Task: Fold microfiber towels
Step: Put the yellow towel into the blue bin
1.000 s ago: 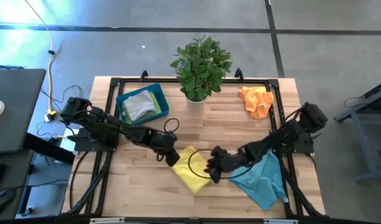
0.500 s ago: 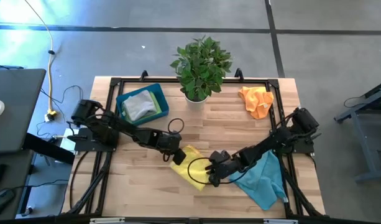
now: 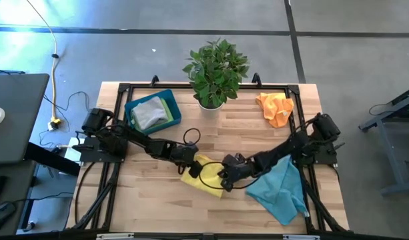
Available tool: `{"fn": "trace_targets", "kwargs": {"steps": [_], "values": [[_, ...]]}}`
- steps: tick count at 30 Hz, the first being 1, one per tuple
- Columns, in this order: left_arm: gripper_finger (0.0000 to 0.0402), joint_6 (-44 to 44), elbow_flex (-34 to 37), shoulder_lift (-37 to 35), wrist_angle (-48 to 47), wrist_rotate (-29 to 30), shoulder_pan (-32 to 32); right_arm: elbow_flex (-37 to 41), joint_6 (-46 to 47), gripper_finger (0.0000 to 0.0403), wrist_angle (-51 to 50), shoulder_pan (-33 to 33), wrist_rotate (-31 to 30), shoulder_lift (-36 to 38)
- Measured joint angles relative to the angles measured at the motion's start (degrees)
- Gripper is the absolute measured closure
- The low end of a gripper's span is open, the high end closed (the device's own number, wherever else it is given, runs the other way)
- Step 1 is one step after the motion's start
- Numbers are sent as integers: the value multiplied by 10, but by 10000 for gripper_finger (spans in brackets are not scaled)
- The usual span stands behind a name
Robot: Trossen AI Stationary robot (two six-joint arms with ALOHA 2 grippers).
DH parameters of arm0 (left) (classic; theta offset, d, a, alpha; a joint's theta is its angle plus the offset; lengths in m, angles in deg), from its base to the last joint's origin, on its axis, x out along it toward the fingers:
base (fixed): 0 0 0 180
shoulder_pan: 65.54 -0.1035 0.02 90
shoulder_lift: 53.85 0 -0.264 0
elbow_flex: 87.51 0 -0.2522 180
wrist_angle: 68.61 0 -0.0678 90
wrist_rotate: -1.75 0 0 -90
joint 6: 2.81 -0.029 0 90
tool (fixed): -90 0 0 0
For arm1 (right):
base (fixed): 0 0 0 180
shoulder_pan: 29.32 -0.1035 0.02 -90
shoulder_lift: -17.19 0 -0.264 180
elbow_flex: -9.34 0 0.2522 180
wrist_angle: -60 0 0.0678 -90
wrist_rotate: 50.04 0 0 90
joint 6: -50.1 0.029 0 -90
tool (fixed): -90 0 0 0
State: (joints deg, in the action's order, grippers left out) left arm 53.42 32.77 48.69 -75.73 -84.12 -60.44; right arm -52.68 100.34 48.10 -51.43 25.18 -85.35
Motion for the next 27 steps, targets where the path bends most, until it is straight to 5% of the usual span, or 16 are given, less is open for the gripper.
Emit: {"fn": "trace_targets", "kwargs": {"steps": [6,14,27], "values": [[234,-7,0,0,-11,3,-4,0,-4,254,2,11,0,0],[386,-7,0,0,-14,6,-16,0,0,254,5,12,-1,1],[396,-4,0,-75,-86,-17,-77,0,10,254,-79,2,-43,123]]}}
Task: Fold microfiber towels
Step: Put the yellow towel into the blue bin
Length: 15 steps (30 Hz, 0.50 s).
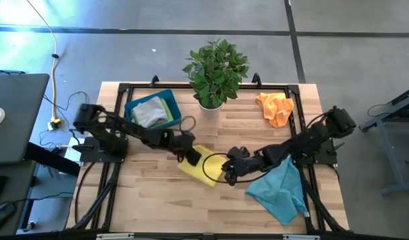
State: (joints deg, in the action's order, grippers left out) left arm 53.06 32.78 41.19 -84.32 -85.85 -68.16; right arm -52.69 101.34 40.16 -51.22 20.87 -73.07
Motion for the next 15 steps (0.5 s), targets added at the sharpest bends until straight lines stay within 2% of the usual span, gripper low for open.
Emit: {"fn": "trace_targets", "kwargs": {"steps": [6,11,15], "values": [[393,-35,0,-82,-89,63,-81,0,12,254,-32,-8,-45,27],[392,-69,0,-134,-111,106,-169,0,13,254,-32,-7,-49,26],[392,-92,0,-166,-138,115,-237,0,14,254,-35,-7,-49,26]]}}
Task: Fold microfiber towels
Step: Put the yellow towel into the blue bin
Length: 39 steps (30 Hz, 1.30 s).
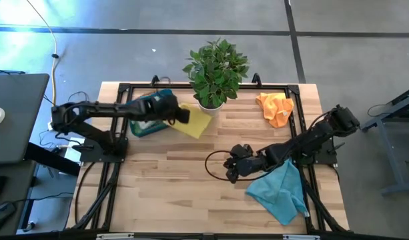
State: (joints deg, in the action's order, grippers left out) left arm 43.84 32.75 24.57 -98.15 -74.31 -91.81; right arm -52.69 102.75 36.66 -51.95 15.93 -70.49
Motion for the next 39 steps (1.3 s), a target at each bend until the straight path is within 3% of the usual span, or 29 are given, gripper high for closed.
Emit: {"fn": "trace_targets", "kwargs": {"steps": [12,18,28,34,39], "values": [[392,-62,0,-74,-175,33,-117,0,9,254,-1,0,-10,0],[392,-98,0,-126,-266,36,-121,0,9,254,-1,1,-23,0],[392,-82,4,-174,-426,124,-121,0,9,254,-5,1,-25,-1],[387,-56,26,-173,-442,123,-112,0,9,254,-5,1,-25,-1],[351,-49,26,-173,-441,117,-108,0,0,254,-5,1,-24,-1]]}}
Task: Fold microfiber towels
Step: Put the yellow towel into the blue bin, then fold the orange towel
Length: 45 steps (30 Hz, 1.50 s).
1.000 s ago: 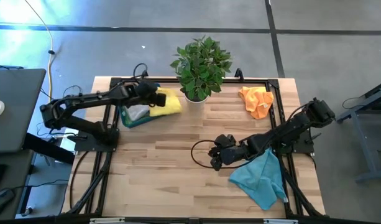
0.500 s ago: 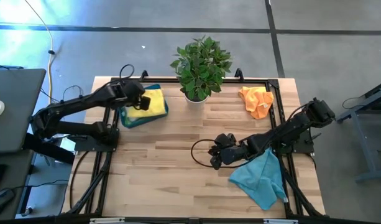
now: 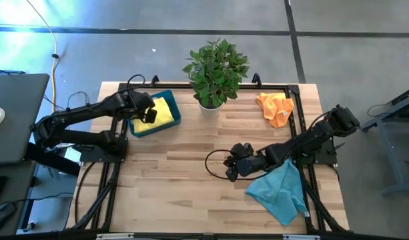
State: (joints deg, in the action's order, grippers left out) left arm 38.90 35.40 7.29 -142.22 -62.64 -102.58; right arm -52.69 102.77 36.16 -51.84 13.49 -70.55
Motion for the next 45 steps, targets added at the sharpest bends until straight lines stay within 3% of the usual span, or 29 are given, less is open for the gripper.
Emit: {"fn": "trace_targets", "kwargs": {"steps": [8,13,19,25,30,36,45], "values": [[256,-46,-16,0,-18,1,-1,0,-17,254,0,0,27,0],[229,-39,-69,0,-34,13,0,0,-18,254,-36,8,29,1],[231,-33,-130,0,-7,-95,36,0,62,254,-191,70,30,8],[232,-38,-138,0,140,-218,135,-35,55,254,-382,159,16,11],[232,-34,-138,0,296,-230,238,-54,39,254,-528,253,-44,11],[232,-34,-138,0,459,-229,336,-10,-93,254,-470,372,23,11],[232,-43,-138,0,557,-179,412,-6,-168,254,-435,463,-4,11]]}}
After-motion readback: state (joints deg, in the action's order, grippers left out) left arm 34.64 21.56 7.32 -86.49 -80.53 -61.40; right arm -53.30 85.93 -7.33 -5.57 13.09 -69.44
